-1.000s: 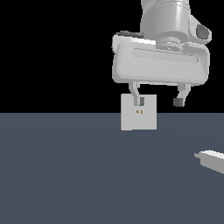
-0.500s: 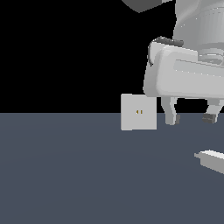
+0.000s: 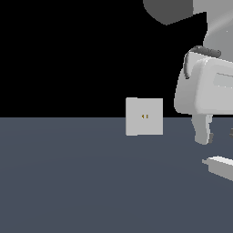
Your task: Plug the charger into the wall socket.
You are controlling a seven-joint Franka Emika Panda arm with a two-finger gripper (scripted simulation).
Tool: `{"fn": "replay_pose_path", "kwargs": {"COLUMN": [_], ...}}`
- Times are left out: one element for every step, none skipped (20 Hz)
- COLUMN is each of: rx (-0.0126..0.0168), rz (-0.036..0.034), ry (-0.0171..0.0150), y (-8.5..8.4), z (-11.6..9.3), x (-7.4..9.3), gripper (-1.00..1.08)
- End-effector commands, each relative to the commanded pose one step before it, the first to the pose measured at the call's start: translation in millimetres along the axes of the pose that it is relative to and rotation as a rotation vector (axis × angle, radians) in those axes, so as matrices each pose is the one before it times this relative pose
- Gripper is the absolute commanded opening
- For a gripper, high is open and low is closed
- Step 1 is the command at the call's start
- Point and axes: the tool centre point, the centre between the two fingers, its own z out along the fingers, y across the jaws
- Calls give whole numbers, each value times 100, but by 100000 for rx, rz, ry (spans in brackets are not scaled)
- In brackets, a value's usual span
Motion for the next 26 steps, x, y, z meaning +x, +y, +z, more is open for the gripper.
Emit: {"fn": "replay_pose_path", "kwargs": {"rx": [132, 38, 31, 25, 16, 0, -15, 0, 0, 0, 0, 0, 3, 0, 0, 2, 0, 0, 5, 0, 0, 9, 0, 0, 0, 0], "rz": [-842, -170, -130, -92, -46, 0, 200, 0, 0, 0, 0, 0, -48, 0, 0, -48, 0, 0, -48, 0, 0, -46, 0, 0, 0, 0], "ry": [305, 54, 37, 20, 1, 0, -72, 0, 0, 0, 0, 0, 8, 0, 0, 7, 0, 0, 9, 0, 0, 14, 0, 0, 0, 0], "y": [343, 95, 72, 49, 29, 10, -35, 0, 0, -1, -1, -1, -22, -2, -2, -21, 1, 5, -11, 12, 15, -4, 15, 13, 8, 3], "z": [248, 64, 48, 33, 17, -4, -19, 29, 87, 145, 203, 260, 314, 372, 426, 478, 517, 469, 407, 350, 293, 234, 182, 129, 76, 25], "x": [-242, -66, -45, -23, -5, 7, -16, -5, -14, -24, -33, -43, -35, -62, -70, -61, -82, -72, -41, -47, -35, -8, -17, -10, -5, -2], "gripper": [100, 100, 100, 100, 100, 100, 100, 100, 100, 100, 100, 100, 100, 100, 100, 100, 100, 100, 100, 100, 100, 100, 100, 100, 100, 100]}}
